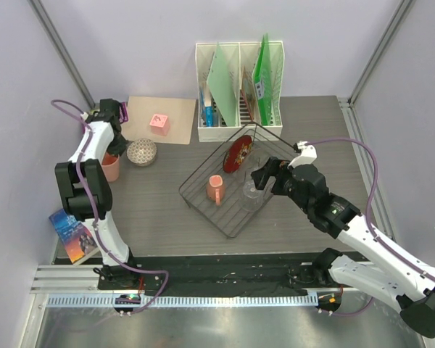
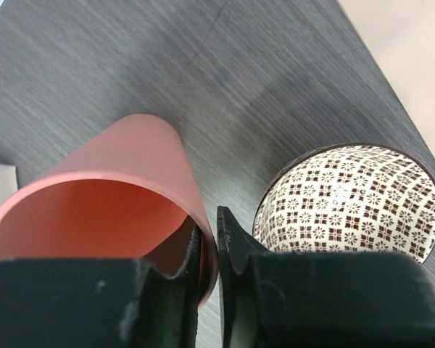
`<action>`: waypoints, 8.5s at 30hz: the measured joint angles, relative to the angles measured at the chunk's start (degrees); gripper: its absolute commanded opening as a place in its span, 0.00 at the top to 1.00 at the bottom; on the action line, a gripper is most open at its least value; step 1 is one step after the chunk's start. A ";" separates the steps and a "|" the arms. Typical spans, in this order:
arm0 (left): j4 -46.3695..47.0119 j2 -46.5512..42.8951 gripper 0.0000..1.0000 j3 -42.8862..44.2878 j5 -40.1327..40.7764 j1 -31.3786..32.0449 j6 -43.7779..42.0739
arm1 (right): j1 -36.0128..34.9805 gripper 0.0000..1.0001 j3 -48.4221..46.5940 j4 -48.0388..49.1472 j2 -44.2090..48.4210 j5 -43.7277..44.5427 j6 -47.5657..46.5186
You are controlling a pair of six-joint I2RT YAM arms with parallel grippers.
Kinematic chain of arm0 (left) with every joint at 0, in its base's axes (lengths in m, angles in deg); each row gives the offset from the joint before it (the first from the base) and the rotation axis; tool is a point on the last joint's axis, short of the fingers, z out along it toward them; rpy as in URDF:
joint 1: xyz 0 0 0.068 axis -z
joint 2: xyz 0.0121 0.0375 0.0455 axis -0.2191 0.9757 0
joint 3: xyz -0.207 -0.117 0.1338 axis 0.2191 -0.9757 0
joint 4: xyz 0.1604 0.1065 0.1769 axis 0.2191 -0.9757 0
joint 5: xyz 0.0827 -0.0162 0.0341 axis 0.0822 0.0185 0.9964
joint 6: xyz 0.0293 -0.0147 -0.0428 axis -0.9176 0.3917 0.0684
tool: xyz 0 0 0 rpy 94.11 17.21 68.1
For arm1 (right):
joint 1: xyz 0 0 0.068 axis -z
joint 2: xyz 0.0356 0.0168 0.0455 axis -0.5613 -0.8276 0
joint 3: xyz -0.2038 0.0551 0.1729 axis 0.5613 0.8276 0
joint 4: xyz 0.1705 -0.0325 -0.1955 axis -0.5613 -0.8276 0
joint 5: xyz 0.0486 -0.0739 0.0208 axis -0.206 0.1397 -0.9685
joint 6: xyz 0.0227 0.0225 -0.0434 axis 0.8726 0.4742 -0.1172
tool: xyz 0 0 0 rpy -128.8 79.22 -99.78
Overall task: Unload the mixed dishes from the dish rack
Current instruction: Place the cup at the center of the board, then pick up the cup from the dish rack, then place the cup at the center of the board, then pick up the cup from the dish rack.
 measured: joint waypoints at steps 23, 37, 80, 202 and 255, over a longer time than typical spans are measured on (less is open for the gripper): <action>-0.26 -10.88 0.30 -0.17 -0.35 -0.17 -0.37 | 0.00 0.03 0.00 0.11 -2.29 -0.17 -0.48; -0.09 -36.44 0.22 -5.95 2.86 6.80 3.85 | -2.60 0.04 -4.79 3.56 -12.17 -9.92 -6.99; 5.49 -68.17 0.07 -36.81 -0.59 27.06 6.67 | -12.39 0.74 -22.97 6.45 -51.25 0.17 -11.80; 9.40 -14.03 1.00 -24.81 -9.88 10.23 -0.68 | 3.10 0.01 0.11 5.16 -9.27 -3.43 -1.01; 8.57 -61.18 0.14 -37.53 -2.82 41.33 5.16 | -5.53 0.54 -6.45 -3.39 -29.94 5.29 -11.41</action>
